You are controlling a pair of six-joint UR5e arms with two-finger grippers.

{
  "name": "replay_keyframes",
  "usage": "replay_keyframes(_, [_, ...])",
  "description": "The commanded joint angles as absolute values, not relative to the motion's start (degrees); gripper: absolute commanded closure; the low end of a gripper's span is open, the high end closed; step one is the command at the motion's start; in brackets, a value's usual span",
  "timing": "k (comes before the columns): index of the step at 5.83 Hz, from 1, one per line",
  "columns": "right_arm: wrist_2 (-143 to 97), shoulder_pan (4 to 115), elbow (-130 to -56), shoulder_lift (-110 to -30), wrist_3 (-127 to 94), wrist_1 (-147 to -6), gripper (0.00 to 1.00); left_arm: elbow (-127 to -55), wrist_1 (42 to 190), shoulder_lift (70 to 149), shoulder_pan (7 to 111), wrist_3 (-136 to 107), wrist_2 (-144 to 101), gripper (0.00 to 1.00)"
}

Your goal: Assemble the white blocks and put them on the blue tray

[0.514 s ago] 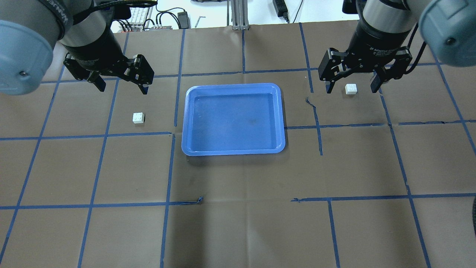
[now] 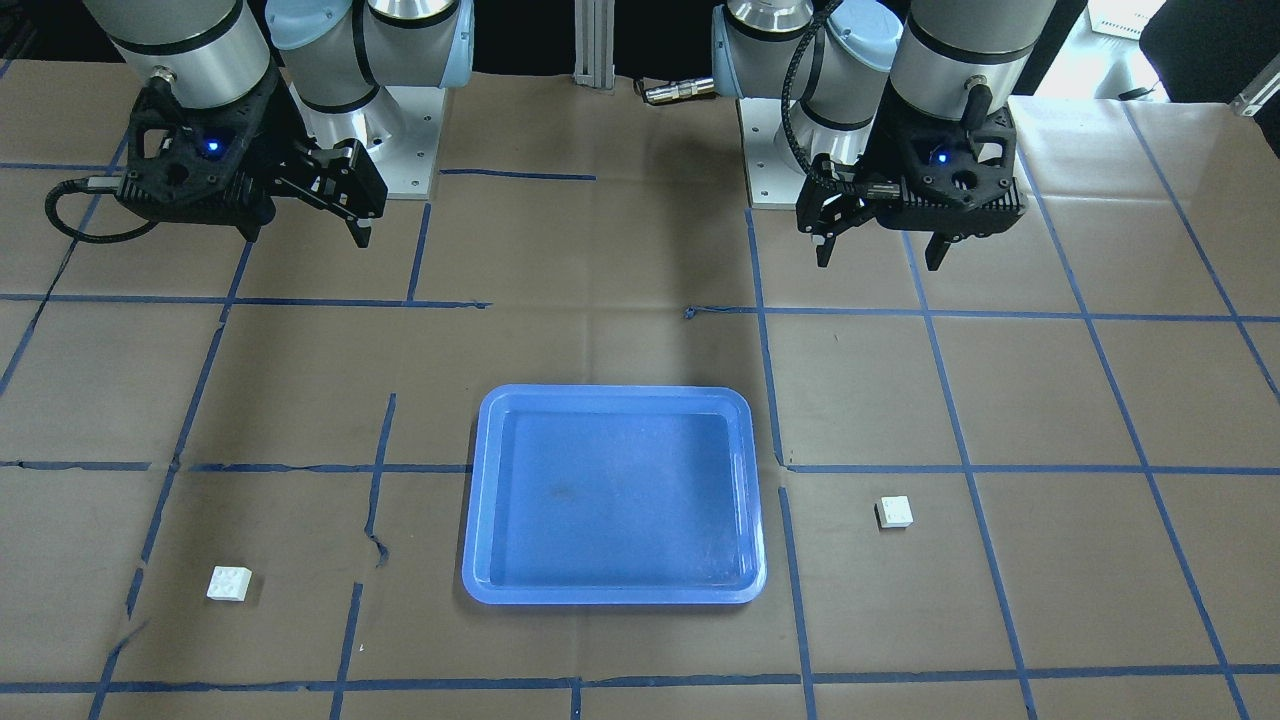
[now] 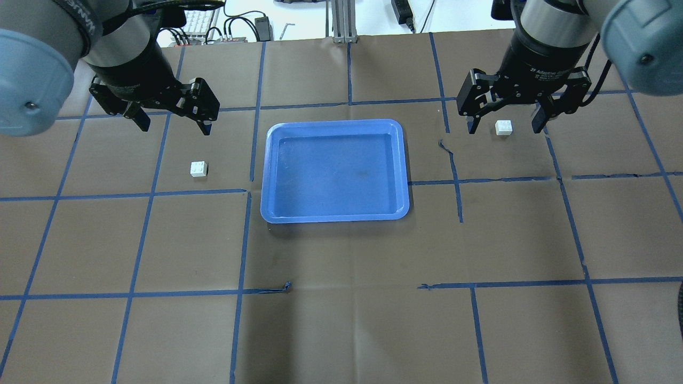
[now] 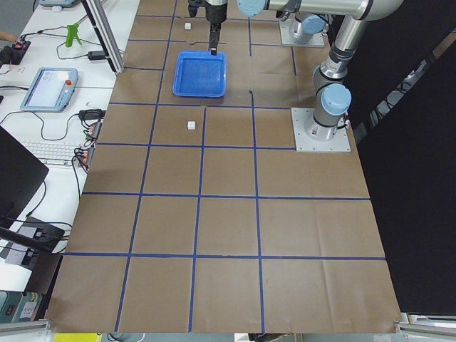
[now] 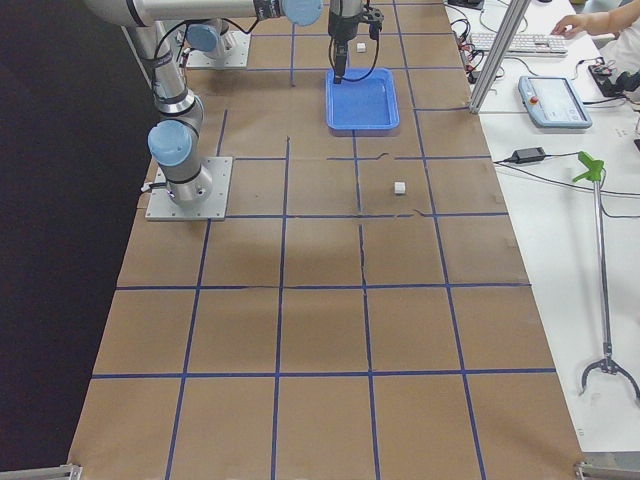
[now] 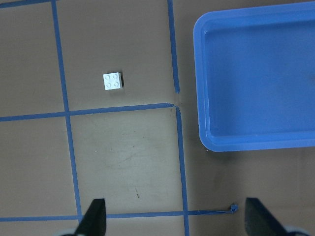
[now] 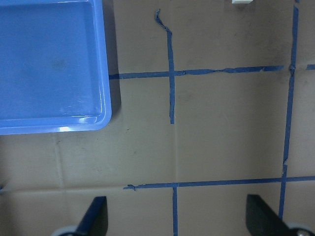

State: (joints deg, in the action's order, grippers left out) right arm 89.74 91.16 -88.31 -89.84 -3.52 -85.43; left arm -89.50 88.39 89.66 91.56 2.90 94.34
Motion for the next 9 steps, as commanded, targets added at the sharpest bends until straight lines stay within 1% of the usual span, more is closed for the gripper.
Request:
replay_keyframes(1, [89.82, 91.23, -88.24, -89.48, -3.52, -84.82, 0.0, -89.38, 88.33, 89.65, 91.41, 2.9, 94.31, 0.01])
replay_keyframes(2, [89.48, 90.88, -88.24, -89.3, -2.38, -85.16, 0.0, -89.21, 88.33, 89.65, 91.06, 2.9, 94.31, 0.01])
replay_keyframes(3, [89.39, 90.88, -88.16, -89.3, 4.59, -85.34, 0.0, -89.21, 88.42, 90.0, 89.23, 2.9, 94.13, 0.01])
replay_keyframes(4, [89.73, 90.53, -88.15, -89.3, 16.75, -86.82, 0.0, -89.91, 88.33, 92.26, 84.95, 3.77, 93.52, 0.01])
replay_keyframes(5, [89.56, 89.4, -88.15, -88.77, 29.49, -86.92, 0.0, -88.95, 87.46, 96.29, 82.12, 4.13, 93.52, 0.01])
replay_keyframes(6, [89.39, 87.21, -87.98, -87.29, 42.32, -87.01, 0.0, -89.03, 83.62, 99.9, 80.0, 6.13, 93.78, 0.01])
replay_keyframes(7, [89.3, 83.97, -87.63, -85.71, 58.98, -90.84, 0.0, -90.6, 77.67, 103.06, 79.46, 8.68, 93.52, 0.01])
replay_keyframes(8, [88.86, 81.76, -87.28, -83.17, 75.07, -92.88, 0.0, -91.83, 75.26, 106.4, 79.54, 9.31, 93.43, 0.01])
replay_keyframes(9, [88.68, 79.91, -85.8, -80.88, 90.81, -94.64, 0.0, -93.76, 70.97, 108.0, 79.45, 13.06, 93.43, 0.01])
